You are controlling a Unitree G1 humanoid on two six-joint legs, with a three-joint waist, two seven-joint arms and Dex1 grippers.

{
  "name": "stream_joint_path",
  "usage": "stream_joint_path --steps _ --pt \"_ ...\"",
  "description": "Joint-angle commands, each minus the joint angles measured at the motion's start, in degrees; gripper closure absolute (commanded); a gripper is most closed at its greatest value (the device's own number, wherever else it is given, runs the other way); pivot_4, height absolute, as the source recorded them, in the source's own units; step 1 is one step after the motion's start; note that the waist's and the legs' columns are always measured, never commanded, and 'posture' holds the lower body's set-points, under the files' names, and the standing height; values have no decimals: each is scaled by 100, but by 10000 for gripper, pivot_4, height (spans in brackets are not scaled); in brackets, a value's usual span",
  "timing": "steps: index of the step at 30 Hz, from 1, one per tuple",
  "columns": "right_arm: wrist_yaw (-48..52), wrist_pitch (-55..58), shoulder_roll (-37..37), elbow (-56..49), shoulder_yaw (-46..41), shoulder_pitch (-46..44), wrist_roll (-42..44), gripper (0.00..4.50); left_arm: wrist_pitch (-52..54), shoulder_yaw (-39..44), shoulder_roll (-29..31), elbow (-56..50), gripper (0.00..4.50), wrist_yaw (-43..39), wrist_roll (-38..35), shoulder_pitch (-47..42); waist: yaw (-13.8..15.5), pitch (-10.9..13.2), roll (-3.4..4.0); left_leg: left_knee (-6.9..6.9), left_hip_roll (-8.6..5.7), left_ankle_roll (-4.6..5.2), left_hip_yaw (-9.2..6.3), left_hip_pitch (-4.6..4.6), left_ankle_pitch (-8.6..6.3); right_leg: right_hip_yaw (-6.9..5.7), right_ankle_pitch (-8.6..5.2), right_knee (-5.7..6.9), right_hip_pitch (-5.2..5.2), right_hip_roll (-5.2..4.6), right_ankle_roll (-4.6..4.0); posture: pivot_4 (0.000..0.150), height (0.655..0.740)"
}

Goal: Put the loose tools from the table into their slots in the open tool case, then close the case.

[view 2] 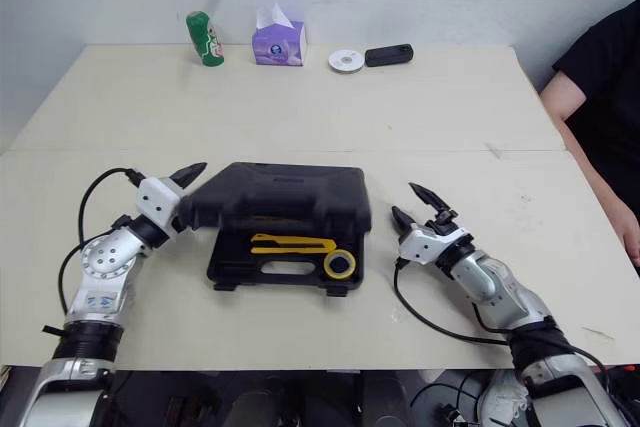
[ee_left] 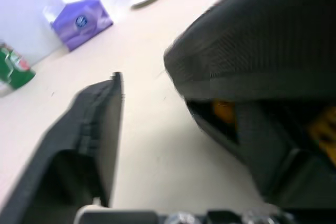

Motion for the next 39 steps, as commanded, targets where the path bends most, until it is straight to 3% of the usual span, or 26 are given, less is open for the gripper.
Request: stream_joint_path --steps 1,6,8,12,15,16,19,21,23,27,28,34,39 --pt "374 -45 -398 -147 -255 581 234 84 957 527 393 -660 302 -316 -693 526 18 -3 -5 -1 0 -1 -1 0 -1 0 0 -1 1 0 0 1500 7400" --pt "965 103 -855 -453 -810 1263 984 84 3496 957 1226 -1643 302 -1363 -2070 1454 176 -5 -13 10 -7 6 -14 -1 -9 -1 0 -22 14 -11 2 1500 7400" --pt "1581 287 -921 -676 -903 1531 1633 84 3683 1057 1389 -1626 302 -1440 -2108 1458 220 -5 -13 12 -8 7 -19 1 -12 -3 0 -41 21 -11 3 1500 7400" --pt "2824 1025 -815 -1334 -929 1859 2935 84 3946 1157 1170 -1357 302 -1063 -2219 732 292 -7 -15 11 -6 3 -29 20 -18 -12 0 -51 49 -9 3 1500 7400" --pt "3531 1855 -718 -2058 -977 2068 3828 7886 4030 1061 1022 -1197 0 -1105 -2212 246 286 -8 -16 8 -4 1 -34 20 -19 -20 0 -50 51 -8 3 1500 7400" --pt "3694 2113 -698 -2292 -999 2140 4019 13066 4009 1015 984 -1133 0 -1119 -2157 114 273 -6 -13 6 -3 1 -35 19 -19 -23 0 -48 51 -7 2 1500 7400" --pt "4170 2889 -721 -3116 -939 2409 4488 27139 4067 856 891 -769 8041 -1206 -2088 -457 254 -4 -10 5 -3 1 -31 19 -19 -24 0 -41 50 -6 2 1500 7400" --pt "4473 3290 -774 -3647 -806 2580 4583 37541 4018 713 842 -292 16550 -1188 -1945 -976 256 -4 -10 10 -4 2 -30 19 -19 -24 0 -43 50 -5 2 1500 7400" --pt "4717 3586 -795 -4042 -622 2655 4525 44928 3805 502 770 349 24750 -1167 -1673 -1553 293 -4 -11 12 -5 3 -33 18 -18 -25 0 -45 49 -6 2 1500 7400" --pt "5013 3840 -736 -4342 -273 2591 4153 45000 3359 78 539 1589 42718 -1260 -1177 -2800 313 -5 -14 15 -9 5 -34 6 -20 -34 0 -42 42 -5 3 1500 7400" --pt "5064 3870 -726 -4371 -223 2570 4094 45000 3272 20 473 1869 43973 -1275 -1101 -3074 320 -5 -16 15 -10 8 -32 2 -22 -35 1 -37 41 -5 4 1500 7400" --pt "5191 4078 -575 -4443 -113 2385 3918 45000 2598 -483 -20 3786 43973 -1522 -394 -4358 305 1 -42 22 -12 13 -23 -6 -23 -38 6 -39 39 4 13 1500 7400" --pt "5189 4636 -479 -4769 -69 2447 3940 45000 2181 -778 -312 4902 43973 -1919 83 -4937 279 6 -52 27 -6 13 -15 -5 -21 -36 6 -36 33 13 13 1500 7400"
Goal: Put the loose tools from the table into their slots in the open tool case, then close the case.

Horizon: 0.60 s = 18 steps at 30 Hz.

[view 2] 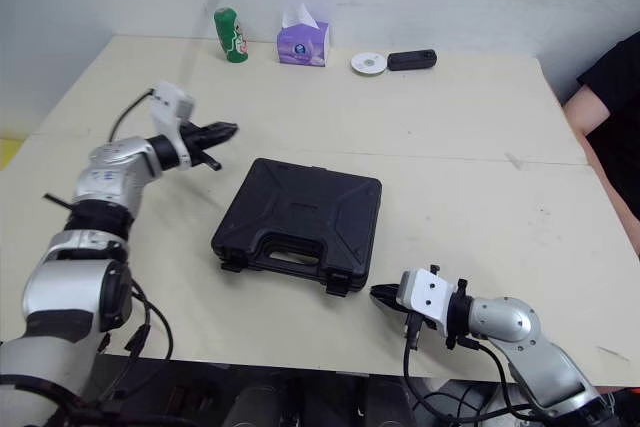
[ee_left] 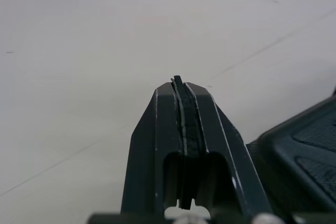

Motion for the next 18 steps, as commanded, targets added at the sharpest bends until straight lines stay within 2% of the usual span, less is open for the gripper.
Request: stream_joint_path --steps 1,4,9,18 --pt "88 264 36 -322 156 151 -89 45000 -230 -40 31 506 43973 -244 247 -381 -11 9 -16 -1 1 0 3 -1 0 1 0 1 -6 2 0 1500 7400" --pt "43 297 117 -379 266 167 -268 45000 28 215 -60 842 43973 -265 120 -670 -3 17 -30 0 3 -2 10 -10 1 2 0 18 -25 4 -1 1500 7400" --pt "-71 273 400 -358 460 85 -537 45000 -129 -131 -75 1020 43973 -517 641 -728 -14 17 -37 4 1 -2 12 -7 1 10 0 25 -24 1 -1 1500 7400" --pt "-658 495 954 -274 342 42 -896 45000 -485 -279 -50 1091 43973 -844 1075 -638 -160 -7 -77 3 8 -15 13 7 8 30 -6 34 -26 2 -11 1500 7400"
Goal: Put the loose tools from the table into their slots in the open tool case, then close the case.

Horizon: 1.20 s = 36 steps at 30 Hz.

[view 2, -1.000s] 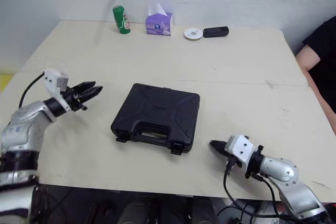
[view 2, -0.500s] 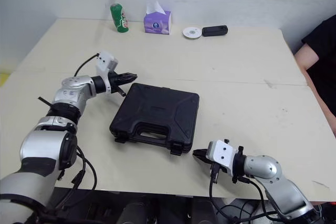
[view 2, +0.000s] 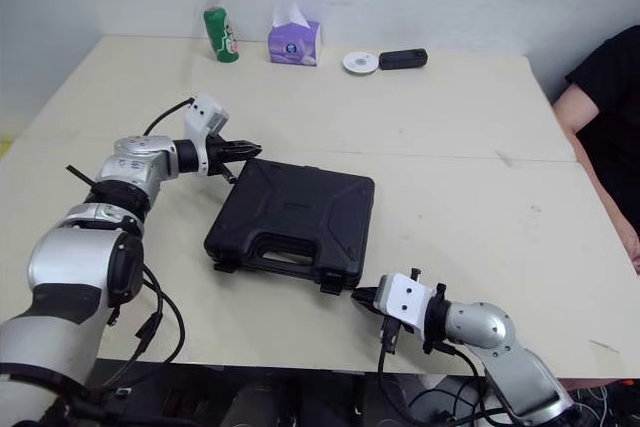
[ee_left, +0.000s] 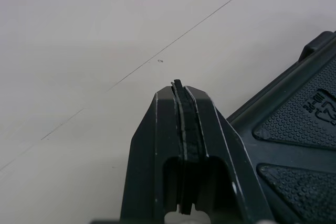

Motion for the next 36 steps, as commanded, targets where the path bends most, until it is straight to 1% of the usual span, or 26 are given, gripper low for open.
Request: stream_joint_path --steps 1,5,8,13,17,22,25,29,32,34,36 --pt "-398 233 202 90 -89 -12 -208 45000 -231 -134 -102 -6 43973 -426 187 98 -11 -3 -5 0 0 -1 1 5 1 3 -1 -1 0 0 -1 1500 7400" --pt "-531 218 238 203 -243 -37 -289 45000 -191 -110 -55 -35 43973 -909 189 218 -12 -5 -7 0 0 -7 3 7 4 7 -1 2 -3 -2 -5 1500 7400" --pt "-529 201 268 294 -310 -175 -282 45000 -124 -131 24 -110 43973 -1348 185 355 10 -14 -22 1 -3 -6 2 6 4 5 -1 2 -3 -8 -5 1500 7400" --pt "-557 90 258 548 -415 -387 -338 45000 60 -139 136 -314 43973 -1876 148 513 43 -21 -23 9 -9 -1 1 5 2 3 -1 4 0 -16 -4 1500 7400" --pt "-580 -76 218 879 -490 -644 -400 45000 256 -109 296 -734 43973 -2436 8 782 33 -19 -19 16 -11 7 -1 -8 -4 2 -1 6 -8 -20 -4 1500 7400" --pt "-551 -217 135 1171 -611 -817 -437 45000 553 -57 393 -1391 43973 -2734 -162 1184 16 -17 -21 24 -6 8 -1 -25 -3 -2 -1 21 -20 -13 -4 1500 7400" --pt "-507 -254 48 1284 -673 -860 -460 45000 755 -3 419 -2007 43973 -2722 -335 1572 18 -17 -20 36 -7 10 -2 -20 -5 3 -1 15 -15 -19 -4 1500 7400" --pt "-525 -283 -33 1364 -707 -897 -533 45000 1466 29 367 -3428 43973 -2675 -737 2351 19 -14 -16 34 -6 12 -5 -21 -7 3 -1 15 -15 -21 -4 1500 7400" --pt "-566 -247 -16 1395 -733 -926 -562 45000 1854 21 332 -4184 43973 -2525 -937 2745 22 -14 -16 35 -6 13 -9 -21 -9 3 -1 22 -11 -22 -4 1500 7400" --pt "-610 -167 -12 1371 -704 -957 -646 45000 2040 92 221 -4692 43973 -2164 -1040 3186 25 -15 -14 42 -6 14 -9 -20 -9 4 -1 15 -8 -23 -4 1500 7400" --pt "-661 -17 -47 1302 -672 -972 -782 45000 2325 185 177 -4960 43973 -1834 -1127 3444 25 -17 -11 42 -7 15 -9 -12 -11 8 -1 15 -2 -25 -4 1500 7400"
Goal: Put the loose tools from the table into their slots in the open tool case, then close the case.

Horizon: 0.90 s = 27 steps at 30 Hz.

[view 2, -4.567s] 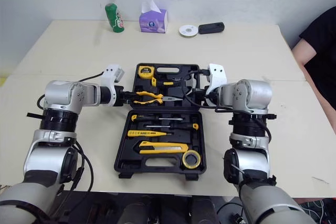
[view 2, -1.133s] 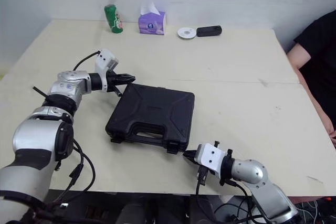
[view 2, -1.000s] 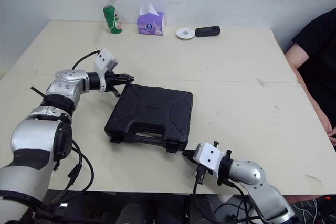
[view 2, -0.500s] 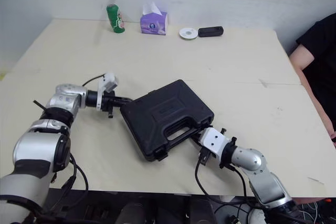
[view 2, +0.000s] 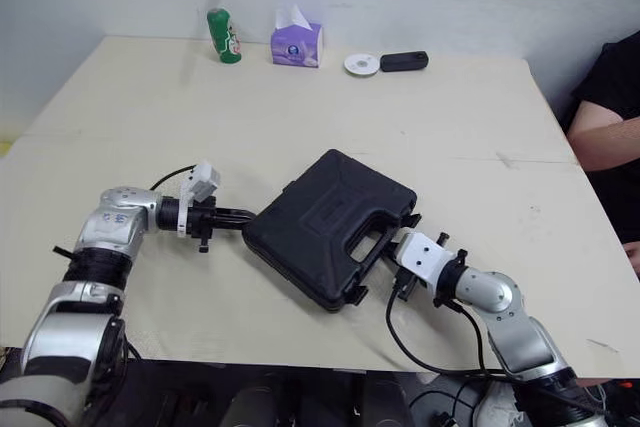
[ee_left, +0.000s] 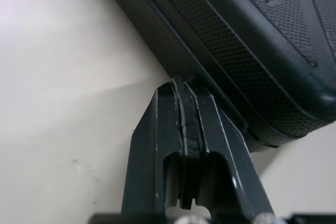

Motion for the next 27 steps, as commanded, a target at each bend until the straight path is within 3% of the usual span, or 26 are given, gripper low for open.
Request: stream_joint_path --steps 1,6,13,21,27 --pt "-120 342 -97 -43 -66 3 -263 45000 397 134 -95 -494 43973 444 -293 257 1 0 0 0 1 0 -1 1 0 0 0 0 0 0 0 1500 7400" --pt "-73 645 -271 -234 -165 72 -348 45000 384 351 -99 -424 43973 898 -532 123 13 0 0 1 1 -1 -3 -3 -1 -2 0 -1 -1 0 0 1500 7400" --pt "-563 1469 -406 -590 -653 131 -585 45000 -310 328 -641 326 43973 2075 -322 -503 148 0 0 2 -3 5 -3 -6 -10 -4 1 -8 -1 -4 2 1500 7400" --pt "-1449 1466 214 -184 -543 -160 -938 45000 -645 58 -1005 866 43973 2288 -215 -676 101 1 2 5 2 4 6 -11 -11 -5 2 -9 -6 5 3 1500 7400" --pt "-1469 1027 796 -50 -187 -448 -878 45000 -858 121 -1155 855 43973 2396 -328 -550 93 5 8 4 3 1 7 -9 -10 -3 1 -6 -8 6 3 1500 7400"
